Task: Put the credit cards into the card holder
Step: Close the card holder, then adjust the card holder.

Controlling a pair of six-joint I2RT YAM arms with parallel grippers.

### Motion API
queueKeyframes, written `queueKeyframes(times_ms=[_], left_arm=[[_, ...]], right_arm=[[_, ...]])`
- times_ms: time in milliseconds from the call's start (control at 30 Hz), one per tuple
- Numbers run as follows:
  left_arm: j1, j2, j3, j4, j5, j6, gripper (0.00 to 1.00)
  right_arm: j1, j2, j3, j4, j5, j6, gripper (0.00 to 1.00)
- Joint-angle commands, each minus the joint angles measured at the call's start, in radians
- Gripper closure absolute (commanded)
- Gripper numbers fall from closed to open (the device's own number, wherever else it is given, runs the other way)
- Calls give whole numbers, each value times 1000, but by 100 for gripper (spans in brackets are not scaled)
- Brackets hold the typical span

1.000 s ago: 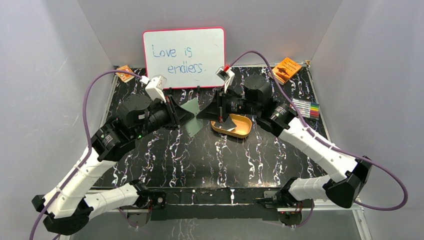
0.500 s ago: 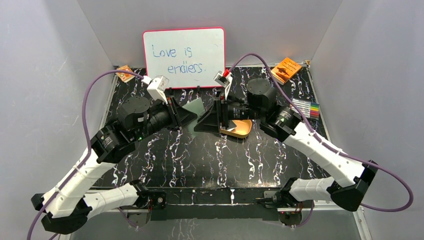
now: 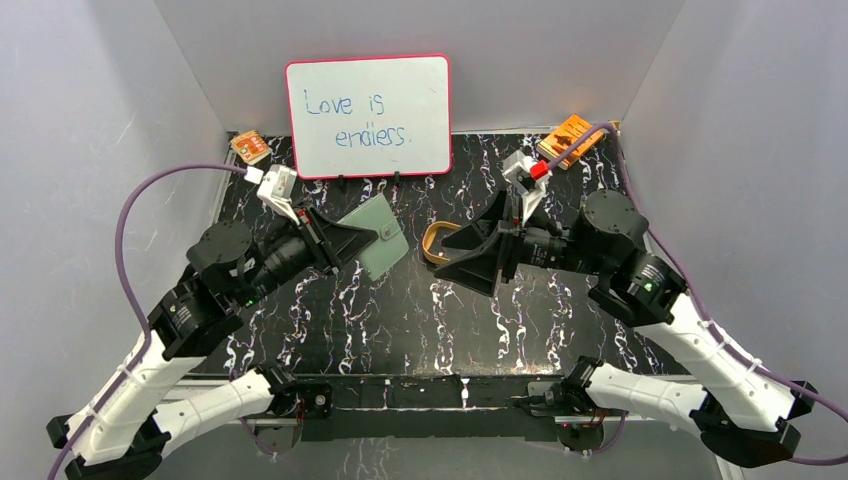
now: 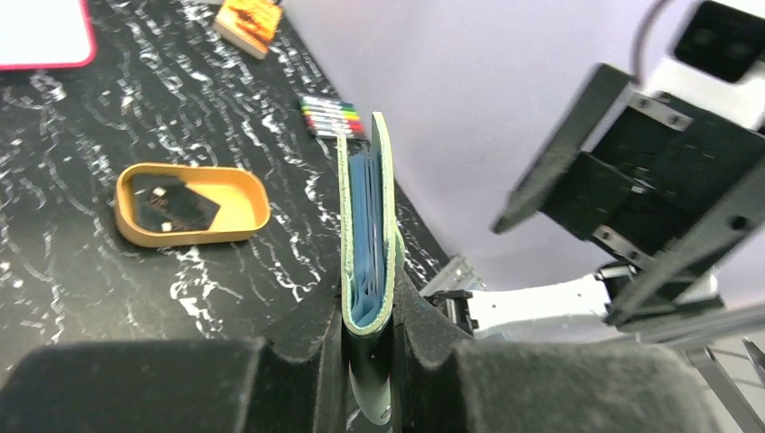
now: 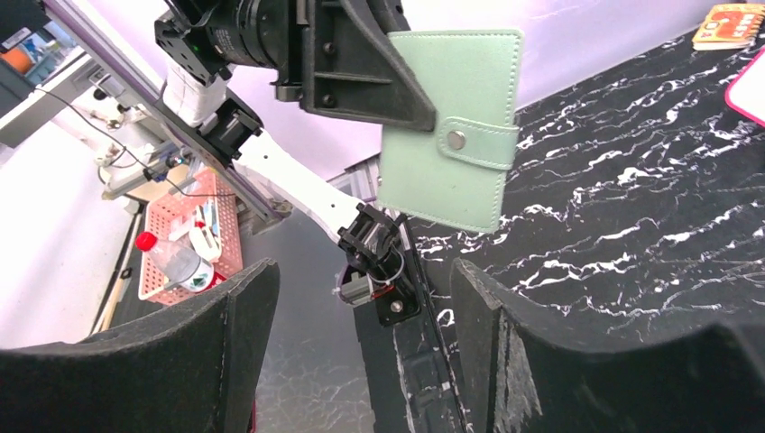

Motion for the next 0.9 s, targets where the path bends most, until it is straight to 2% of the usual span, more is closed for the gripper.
queueKeyframes(times_ms=[0, 300, 500, 667, 867], left_arm=[[-4, -51, -4, 151, 164, 43, 100], [-4, -52, 20, 305, 417, 80, 100], [-4, -28, 7, 386, 467, 62, 100], [-4, -20, -1, 447, 475, 55, 100], [-3, 0, -9, 486, 493, 50, 100]], right_arm=[[3, 19, -61, 178, -43, 44, 22], [3, 52, -154, 480, -204, 199, 20], [2, 64, -177, 645, -256, 309, 20], [3, 69, -199, 699, -259, 363, 26], [3, 110, -219, 794, -266, 452, 41]])
